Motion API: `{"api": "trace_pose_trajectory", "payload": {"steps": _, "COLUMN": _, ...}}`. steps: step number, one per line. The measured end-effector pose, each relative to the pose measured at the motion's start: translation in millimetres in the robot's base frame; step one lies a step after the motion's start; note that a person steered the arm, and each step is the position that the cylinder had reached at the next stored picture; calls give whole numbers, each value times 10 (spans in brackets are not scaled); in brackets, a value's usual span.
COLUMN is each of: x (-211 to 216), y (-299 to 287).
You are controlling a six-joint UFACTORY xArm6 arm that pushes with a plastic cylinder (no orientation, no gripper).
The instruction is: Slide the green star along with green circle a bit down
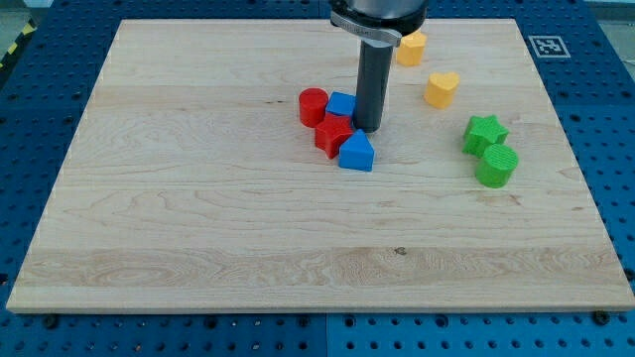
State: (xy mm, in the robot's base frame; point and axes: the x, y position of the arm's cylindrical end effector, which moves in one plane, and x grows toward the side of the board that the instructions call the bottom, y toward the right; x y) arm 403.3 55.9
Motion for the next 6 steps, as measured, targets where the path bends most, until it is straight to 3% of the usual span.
{"api": "trace_pose_trajectory", "payload": {"steps": 2, "x": -221, "y": 112}}
{"api": "trace_pose_trajectory", "payload": {"steps": 3, "x": -370, "y": 497}}
{"api": "trace_pose_trajectory", "payload": {"steps": 6, "x": -87, "y": 1239}}
